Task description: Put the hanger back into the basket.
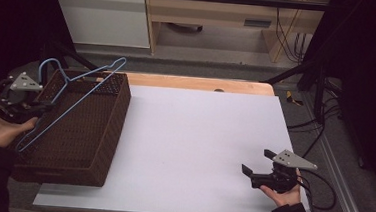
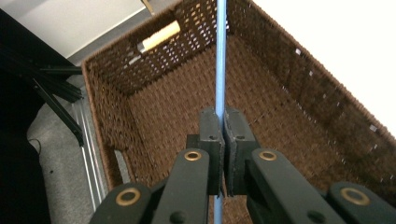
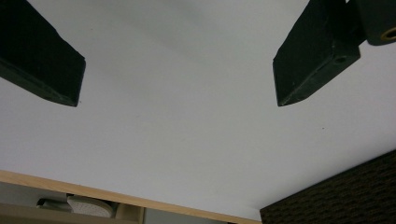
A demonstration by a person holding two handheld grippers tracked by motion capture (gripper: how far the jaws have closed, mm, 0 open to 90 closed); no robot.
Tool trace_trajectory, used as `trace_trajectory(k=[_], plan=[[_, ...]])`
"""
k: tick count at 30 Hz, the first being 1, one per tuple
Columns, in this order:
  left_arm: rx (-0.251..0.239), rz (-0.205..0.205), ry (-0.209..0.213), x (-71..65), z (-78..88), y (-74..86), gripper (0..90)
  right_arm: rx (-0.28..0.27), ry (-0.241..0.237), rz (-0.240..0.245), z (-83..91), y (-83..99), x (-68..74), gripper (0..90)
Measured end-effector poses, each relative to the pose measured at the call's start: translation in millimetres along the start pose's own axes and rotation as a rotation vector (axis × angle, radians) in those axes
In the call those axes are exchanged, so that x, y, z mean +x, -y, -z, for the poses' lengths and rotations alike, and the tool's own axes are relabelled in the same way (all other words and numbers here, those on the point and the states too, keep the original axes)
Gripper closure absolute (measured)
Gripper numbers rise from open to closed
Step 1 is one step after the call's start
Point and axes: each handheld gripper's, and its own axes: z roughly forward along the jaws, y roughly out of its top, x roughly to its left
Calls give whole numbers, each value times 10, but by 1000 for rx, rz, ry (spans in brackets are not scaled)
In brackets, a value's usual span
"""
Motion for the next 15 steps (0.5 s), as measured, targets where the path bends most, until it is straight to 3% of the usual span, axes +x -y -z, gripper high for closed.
trace_trajectory(k=[5, 10, 15], plan=[[9, -16, 1, 80, -35, 157, 875, 1, -3, 1, -4, 1, 1, 29], [28, -2, 1, 156, -108, 294, 875, 1, -2, -1, -7, 1, 4, 29], [46, -4, 9, 155, -216, 369, 875, 3, -1, -1, -14, 2, 7, 29]])
